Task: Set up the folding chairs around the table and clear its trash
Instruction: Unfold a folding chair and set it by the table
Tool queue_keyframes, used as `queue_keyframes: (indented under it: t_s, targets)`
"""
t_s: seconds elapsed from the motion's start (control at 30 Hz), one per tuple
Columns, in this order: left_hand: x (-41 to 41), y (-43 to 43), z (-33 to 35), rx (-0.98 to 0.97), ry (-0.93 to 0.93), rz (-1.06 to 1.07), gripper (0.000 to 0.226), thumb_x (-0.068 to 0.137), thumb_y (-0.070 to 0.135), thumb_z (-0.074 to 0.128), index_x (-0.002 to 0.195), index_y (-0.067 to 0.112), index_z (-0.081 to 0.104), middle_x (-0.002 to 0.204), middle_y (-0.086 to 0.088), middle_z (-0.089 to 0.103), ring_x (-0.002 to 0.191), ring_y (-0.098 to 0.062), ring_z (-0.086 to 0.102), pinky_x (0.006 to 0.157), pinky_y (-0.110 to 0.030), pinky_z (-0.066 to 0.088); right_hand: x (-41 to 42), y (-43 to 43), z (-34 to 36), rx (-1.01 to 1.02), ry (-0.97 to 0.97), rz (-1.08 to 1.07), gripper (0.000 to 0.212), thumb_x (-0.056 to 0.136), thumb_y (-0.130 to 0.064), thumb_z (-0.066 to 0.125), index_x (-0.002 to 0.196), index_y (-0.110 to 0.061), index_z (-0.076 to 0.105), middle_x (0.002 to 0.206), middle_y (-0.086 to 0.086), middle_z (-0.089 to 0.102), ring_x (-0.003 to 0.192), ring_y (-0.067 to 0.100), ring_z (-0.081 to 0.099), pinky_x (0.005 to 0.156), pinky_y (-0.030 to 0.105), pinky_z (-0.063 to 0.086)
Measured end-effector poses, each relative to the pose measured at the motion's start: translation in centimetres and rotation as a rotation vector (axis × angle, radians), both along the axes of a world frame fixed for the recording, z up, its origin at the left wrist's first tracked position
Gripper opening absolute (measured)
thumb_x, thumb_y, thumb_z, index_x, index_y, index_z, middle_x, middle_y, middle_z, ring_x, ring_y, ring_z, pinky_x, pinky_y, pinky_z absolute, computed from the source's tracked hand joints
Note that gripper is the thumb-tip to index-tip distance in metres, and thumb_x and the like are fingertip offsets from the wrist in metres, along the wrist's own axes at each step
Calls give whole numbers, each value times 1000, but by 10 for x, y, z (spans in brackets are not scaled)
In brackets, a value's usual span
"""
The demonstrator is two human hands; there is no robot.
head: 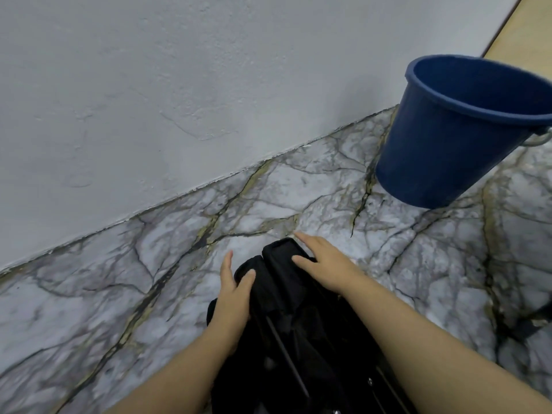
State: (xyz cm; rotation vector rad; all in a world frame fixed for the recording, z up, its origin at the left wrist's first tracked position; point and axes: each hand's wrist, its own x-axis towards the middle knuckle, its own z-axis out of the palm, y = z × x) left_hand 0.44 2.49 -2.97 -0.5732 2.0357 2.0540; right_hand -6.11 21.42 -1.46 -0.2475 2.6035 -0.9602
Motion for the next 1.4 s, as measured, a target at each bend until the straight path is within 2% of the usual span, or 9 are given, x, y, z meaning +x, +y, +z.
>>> queue_keyframes:
  t_s: [0.13,0.27,0.4,0.73,0.97,1.03,1.2,1.33,1.4]
  targets:
    - [-7,4,-4,-122,-9,-71,55,92,27,52,138,39,25,135,3,44,111,-17,50,95,-32,44,-5,-17,-14,-17,-99,44,56,95,-35,47,145,-36,21,154,4,29,140,20,29,114,30,24]
    - [11,-4,-10,5,3,-60,58,88,27,59,133,47,27,134,7,47,112,-14,55,97,-37,47,22,2,-12,-108,-99,-20,56,91,-36,56,141,-41,31,146,-3,43,133,16,40,107,27,31]
    - [18,-1,-17,203,-33,-1,60,86,28,62,125,59,30,137,0,50,117,-21,57,101,-48,46,16,10,-6,-169,-138,-155,59,83,-50,60,136,-44,34,102,0,59,97,15,57,85,27,43]
    - [14,8,0,272,-17,53,48,90,17,56,110,57,42,135,-2,49,117,-25,56,100,-50,46,0,-6,8,-528,-514,-245,40,86,-12,63,115,-35,49,105,10,68,86,28,68,84,43,56]
    - [45,31,141,178,125,81,54,90,14,54,119,55,37,138,4,44,126,-16,46,107,-44,38,37,8,162,-447,-295,-240,36,91,-26,56,118,-46,43,121,-2,59,109,19,59,101,40,46]
    - [58,43,201,140,173,42,52,92,14,52,119,55,35,132,17,44,121,1,46,103,-30,39,60,15,219,-340,-144,-265,39,92,-34,51,127,-45,38,130,-7,53,118,11,50,105,29,37]
    - [102,64,335,57,171,-108,51,93,15,48,122,49,24,122,35,31,100,34,36,80,5,35,133,25,359,-264,-52,-385,39,95,-26,49,130,-39,38,117,-17,50,111,4,48,80,-4,30]
    - [140,67,424,72,145,-205,54,93,15,47,114,59,25,124,35,30,111,26,35,90,-7,35,187,36,450,-243,-61,-469,37,94,-29,50,124,-46,38,113,-13,57,107,10,56,89,18,40]
    - [160,65,461,58,165,-272,52,93,14,46,114,58,26,122,35,30,107,27,37,87,-4,37,219,41,491,-255,-42,-522,37,94,-29,51,113,-56,36,108,-15,59,101,8,58,82,10,40]
